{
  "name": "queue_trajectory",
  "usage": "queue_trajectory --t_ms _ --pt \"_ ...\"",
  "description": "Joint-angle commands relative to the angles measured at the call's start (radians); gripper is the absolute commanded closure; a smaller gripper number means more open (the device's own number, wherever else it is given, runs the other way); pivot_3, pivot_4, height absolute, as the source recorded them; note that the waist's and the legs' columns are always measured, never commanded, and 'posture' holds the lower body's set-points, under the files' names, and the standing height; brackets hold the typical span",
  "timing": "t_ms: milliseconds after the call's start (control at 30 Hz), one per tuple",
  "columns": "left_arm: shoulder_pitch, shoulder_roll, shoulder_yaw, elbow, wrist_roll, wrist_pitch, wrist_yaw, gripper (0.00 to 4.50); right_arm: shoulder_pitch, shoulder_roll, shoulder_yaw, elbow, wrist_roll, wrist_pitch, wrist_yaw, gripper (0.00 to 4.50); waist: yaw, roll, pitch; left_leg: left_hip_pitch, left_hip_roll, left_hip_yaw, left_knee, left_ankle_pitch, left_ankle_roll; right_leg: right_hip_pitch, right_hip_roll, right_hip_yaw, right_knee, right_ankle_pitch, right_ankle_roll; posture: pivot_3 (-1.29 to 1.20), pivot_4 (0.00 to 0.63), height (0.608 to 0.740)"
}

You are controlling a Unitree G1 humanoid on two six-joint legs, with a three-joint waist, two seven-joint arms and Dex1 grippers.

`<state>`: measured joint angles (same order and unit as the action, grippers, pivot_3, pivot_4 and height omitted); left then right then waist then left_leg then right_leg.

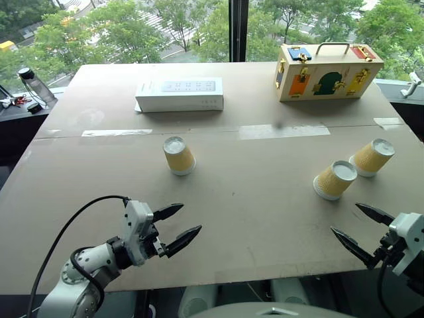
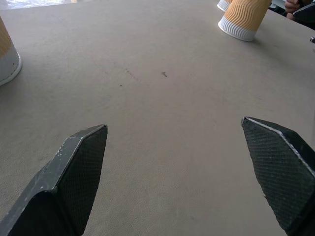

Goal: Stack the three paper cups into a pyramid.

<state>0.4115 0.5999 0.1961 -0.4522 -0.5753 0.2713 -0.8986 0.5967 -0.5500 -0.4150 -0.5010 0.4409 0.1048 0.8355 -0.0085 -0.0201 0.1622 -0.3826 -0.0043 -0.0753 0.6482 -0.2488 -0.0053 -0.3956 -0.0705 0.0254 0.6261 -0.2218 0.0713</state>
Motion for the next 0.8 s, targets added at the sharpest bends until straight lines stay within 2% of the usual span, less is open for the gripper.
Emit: queue_trajectory --t_ms 33,167,367,633,800 --pt "-0.023 -0.002 0.018 -0.023 -0.031 -0.014 -0.01 0.03 -0.034 0.019 -0.009 -0.039 0.014 0.03 -0.067 0.0 0.0 0.0 0.0 0.0 0.0 0.0 0.0 0.0 0.0 0.0 0.0 0.0 0.0 0.0 0.0 0.0 0.15 0.74" --pt "-0.072 0.007 -0.013 -0.101 -0.096 -0.009 -0.066 0.03 -0.113 0.043 0.017 -0.1 -0.008 0.194 -0.247 0.0 0.0 0.0 0.0 0.0 0.0 -0.001 0.001 0.0 0.0 0.0 0.0 0.0 0.0 0.0 0.0 0.0 0.15 0.74" --pt "-0.075 0.046 -0.055 -0.133 -0.1 -0.032 -0.181 0.03 -0.207 0.056 0.026 -0.095 -0.007 0.299 -0.347 0.0 0.0 0.002 0.0 0.0 -0.001 0.0 -0.001 0.0 0.0 -0.001 0.0 0.0 0.0 0.001 -0.005 0.0 0.15 0.74" --pt "-0.108 0.057 -0.063 -0.13 -0.097 -0.024 -0.192 0.03 -0.371 0.085 0.065 -0.014 0.041 0.35 -0.368 0.0 -0.002 0.002 0.0 0.0 -0.001 0.0 -0.001 0.0 0.0 -0.001 0.0 0.0 0.0 -0.001 -0.002 0.0 0.15 0.74" --pt "-0.129 0.057 -0.066 -0.143 -0.101 -0.006 -0.171 0.03 -0.441 0.084 0.096 0.068 -0.002 0.333 -0.377 0.0 -0.003 0.003 0.0 0.0 -0.001 0.0 -0.002 0.0 0.0 -0.001 0.001 0.0 0.0 0.0 -0.003 0.0 0.15 0.74"
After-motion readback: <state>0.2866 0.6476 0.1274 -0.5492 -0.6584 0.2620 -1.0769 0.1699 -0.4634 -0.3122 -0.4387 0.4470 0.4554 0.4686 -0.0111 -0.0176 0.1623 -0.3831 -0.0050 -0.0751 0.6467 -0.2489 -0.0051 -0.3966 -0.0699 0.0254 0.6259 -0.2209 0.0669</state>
